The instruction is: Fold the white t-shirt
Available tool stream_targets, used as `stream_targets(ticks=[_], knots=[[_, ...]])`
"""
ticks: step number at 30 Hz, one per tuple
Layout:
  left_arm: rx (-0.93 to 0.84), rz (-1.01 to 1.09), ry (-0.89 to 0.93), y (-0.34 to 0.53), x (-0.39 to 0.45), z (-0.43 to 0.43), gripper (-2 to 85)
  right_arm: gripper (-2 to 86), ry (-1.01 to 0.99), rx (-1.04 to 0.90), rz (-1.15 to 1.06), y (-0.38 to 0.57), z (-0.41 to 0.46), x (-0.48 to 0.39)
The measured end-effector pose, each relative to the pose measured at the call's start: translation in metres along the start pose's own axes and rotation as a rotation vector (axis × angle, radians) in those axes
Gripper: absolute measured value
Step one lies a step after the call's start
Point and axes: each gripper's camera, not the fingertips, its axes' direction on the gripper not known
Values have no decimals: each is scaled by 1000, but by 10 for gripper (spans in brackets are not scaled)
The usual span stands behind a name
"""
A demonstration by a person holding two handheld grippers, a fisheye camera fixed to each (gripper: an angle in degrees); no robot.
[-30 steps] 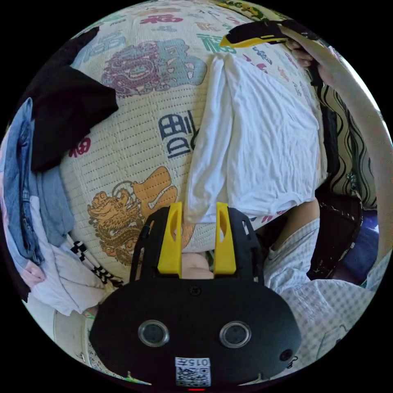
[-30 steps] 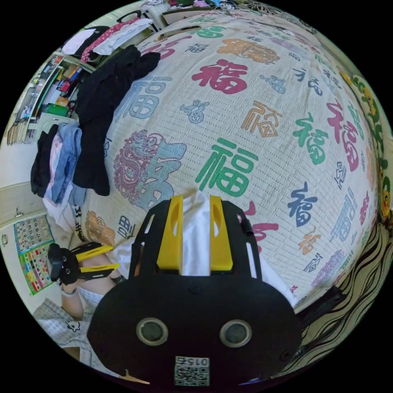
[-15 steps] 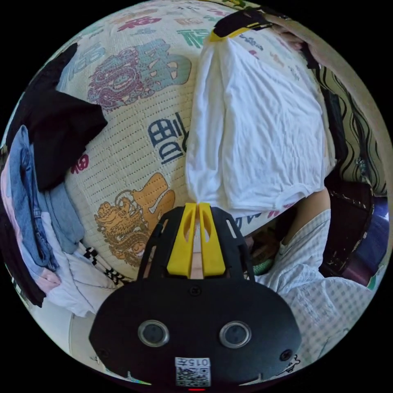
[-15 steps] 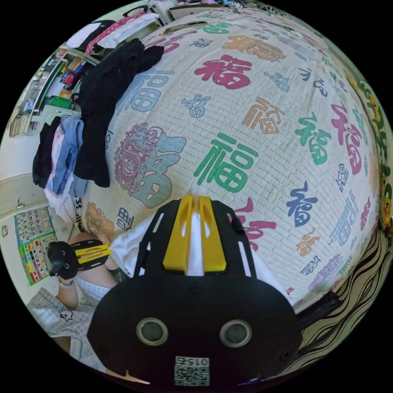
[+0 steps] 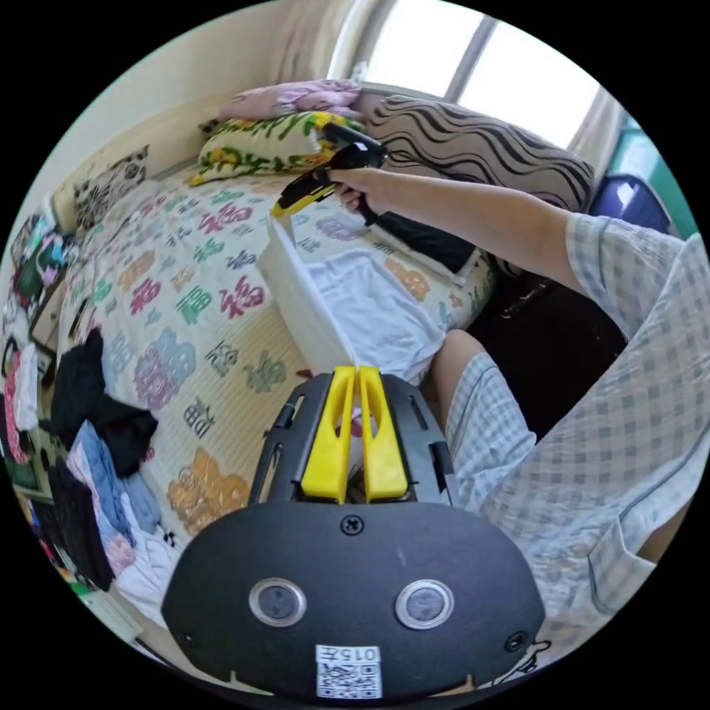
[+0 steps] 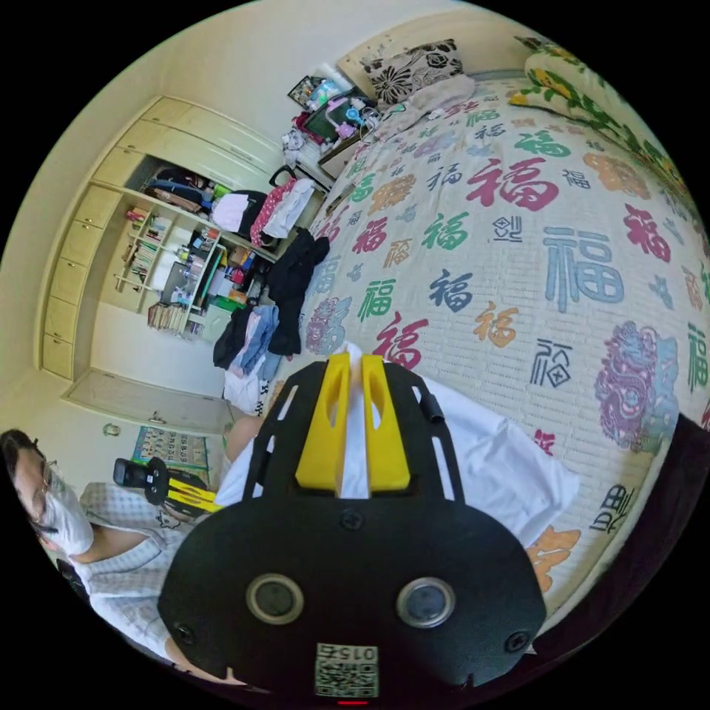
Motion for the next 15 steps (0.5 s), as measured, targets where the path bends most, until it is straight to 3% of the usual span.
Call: stream_targets(ticks=[9, 15], knots=[[-106, 245, 10, -68, 171, 157, -4, 38, -59, 200, 202, 151, -106, 146], [-208, 310, 73, -90, 223, 249, 20, 119, 235, 185, 255, 215, -138, 177]])
